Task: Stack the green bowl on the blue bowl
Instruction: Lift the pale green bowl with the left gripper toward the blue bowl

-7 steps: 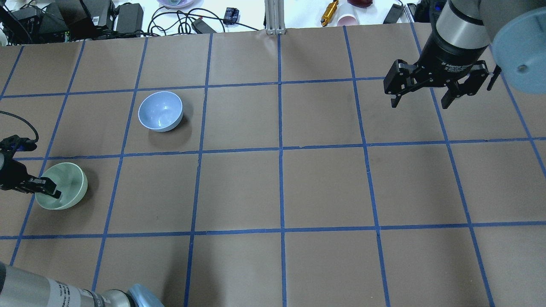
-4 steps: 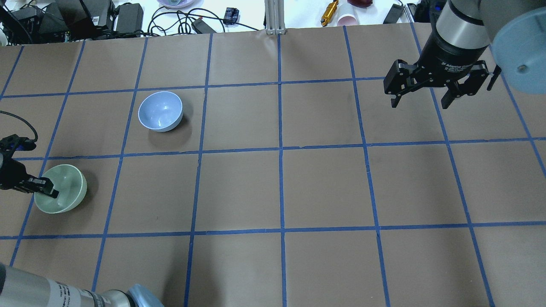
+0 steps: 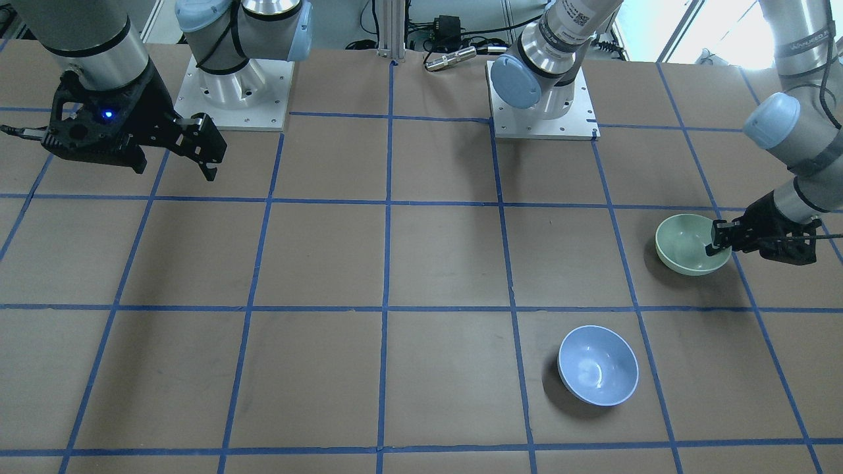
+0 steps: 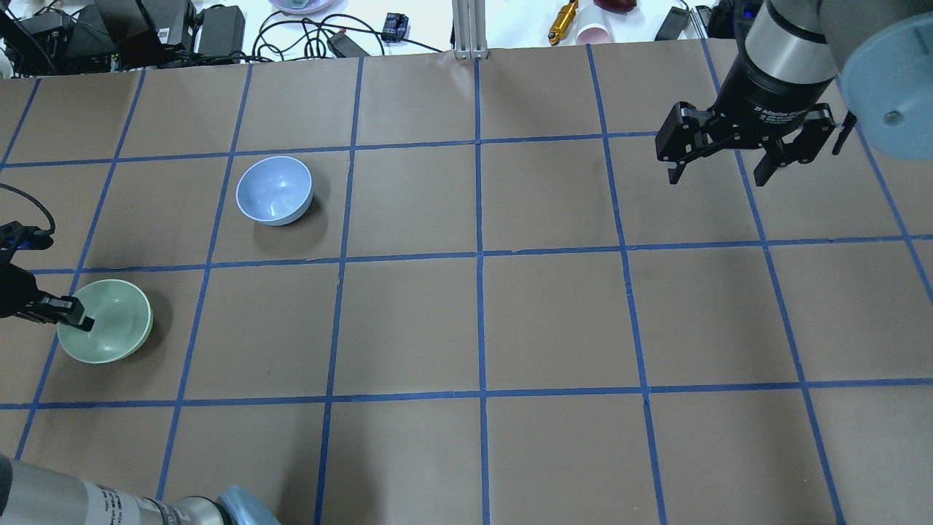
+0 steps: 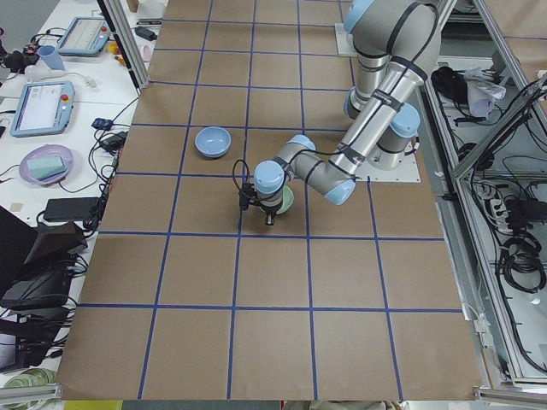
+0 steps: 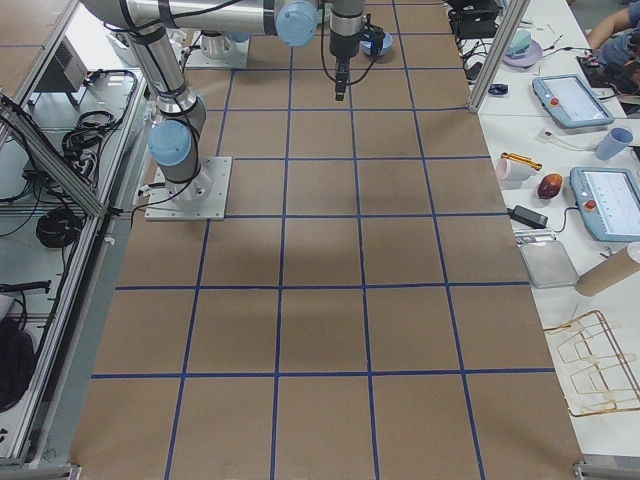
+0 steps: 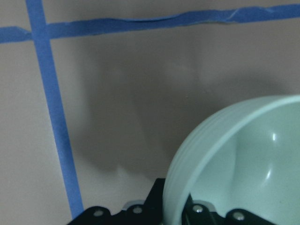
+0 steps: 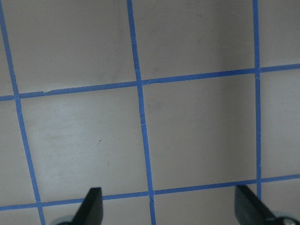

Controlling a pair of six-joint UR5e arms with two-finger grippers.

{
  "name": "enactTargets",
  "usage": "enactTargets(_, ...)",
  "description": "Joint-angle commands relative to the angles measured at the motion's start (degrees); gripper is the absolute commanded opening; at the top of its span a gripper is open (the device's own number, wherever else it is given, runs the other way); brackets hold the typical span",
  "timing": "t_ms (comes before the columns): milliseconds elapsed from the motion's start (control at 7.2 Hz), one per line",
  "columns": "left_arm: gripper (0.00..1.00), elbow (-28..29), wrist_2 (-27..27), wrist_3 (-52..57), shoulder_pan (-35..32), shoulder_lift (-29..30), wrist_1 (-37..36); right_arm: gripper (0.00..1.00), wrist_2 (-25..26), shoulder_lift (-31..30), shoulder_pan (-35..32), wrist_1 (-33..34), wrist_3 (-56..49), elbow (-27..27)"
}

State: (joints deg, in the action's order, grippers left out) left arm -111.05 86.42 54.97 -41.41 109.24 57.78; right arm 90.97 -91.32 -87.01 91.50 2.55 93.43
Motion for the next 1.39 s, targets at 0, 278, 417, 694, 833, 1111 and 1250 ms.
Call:
enactTargets(0,0.02,2.41,-1.52,-0.04,0.01,-0.52,5.22,1.00,0.00,0.00,0.00,0.00,0.00,0.00)
enactTargets(278,0.02,3.12,-3.26,-0.65,-0.51,-1.13,5.93,1.00,0.00,0.00,0.00,0.00,0.00,0.00)
enactTargets(417,0.02,5.30,-3.80,-1.09,-1.21,-1.74,8.11,1.00,0.00,0.00,0.00,0.00,0.00,0.00)
enactTargets(694,0.02,12.49,-8.35,-5.19,-3.93,-0.35,15.56,1.00,0.00,0.00,0.00,0.00,0.00,0.00)
enactTargets(833,0.02,14.09,-9.85,-7.92,-5.86,-0.08,16.30,1.00,0.00,0.00,0.00,0.00,0.00,0.00)
enactTargets(1111,0.02,14.63,-14.32,-15.02,-10.77,0.18,16.05,1.00,0.00,0.00,0.00,0.00,0.00,0.00)
enactTargets(1250,0.02,15.33,-14.52,-19.42,-14.10,0.18,15.52,1.00,0.00,0.00,0.00,0.00,0.00,0.00)
